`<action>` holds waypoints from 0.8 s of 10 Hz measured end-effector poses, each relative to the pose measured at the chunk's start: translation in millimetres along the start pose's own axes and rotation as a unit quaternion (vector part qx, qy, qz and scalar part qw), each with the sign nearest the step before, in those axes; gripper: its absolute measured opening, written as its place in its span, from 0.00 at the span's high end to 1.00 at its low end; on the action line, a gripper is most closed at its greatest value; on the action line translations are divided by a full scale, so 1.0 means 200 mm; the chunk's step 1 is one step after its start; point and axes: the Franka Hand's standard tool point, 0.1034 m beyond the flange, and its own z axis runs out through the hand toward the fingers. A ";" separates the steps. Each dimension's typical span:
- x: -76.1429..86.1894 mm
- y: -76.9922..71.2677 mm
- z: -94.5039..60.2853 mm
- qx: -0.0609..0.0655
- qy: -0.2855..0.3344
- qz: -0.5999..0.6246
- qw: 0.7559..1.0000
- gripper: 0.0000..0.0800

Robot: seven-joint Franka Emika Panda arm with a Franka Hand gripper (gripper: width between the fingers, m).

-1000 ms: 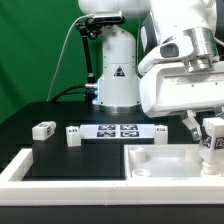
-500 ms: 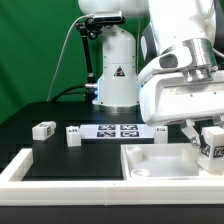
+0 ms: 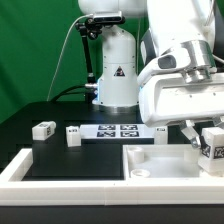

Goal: Assemble one leg

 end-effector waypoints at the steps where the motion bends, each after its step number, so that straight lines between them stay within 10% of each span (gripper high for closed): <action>1: 0.00 0.00 0.00 0.000 -0.001 0.000 1.000 0.64; 3: 0.00 0.00 0.00 0.000 -0.001 0.000 1.000 0.24; 8: 0.00 0.00 0.00 0.000 -0.002 0.000 1.000 0.19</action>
Offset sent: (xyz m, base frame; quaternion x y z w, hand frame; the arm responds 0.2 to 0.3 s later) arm 0.0000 0.0000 0.0000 0.0000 0.0000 0.0000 1.0000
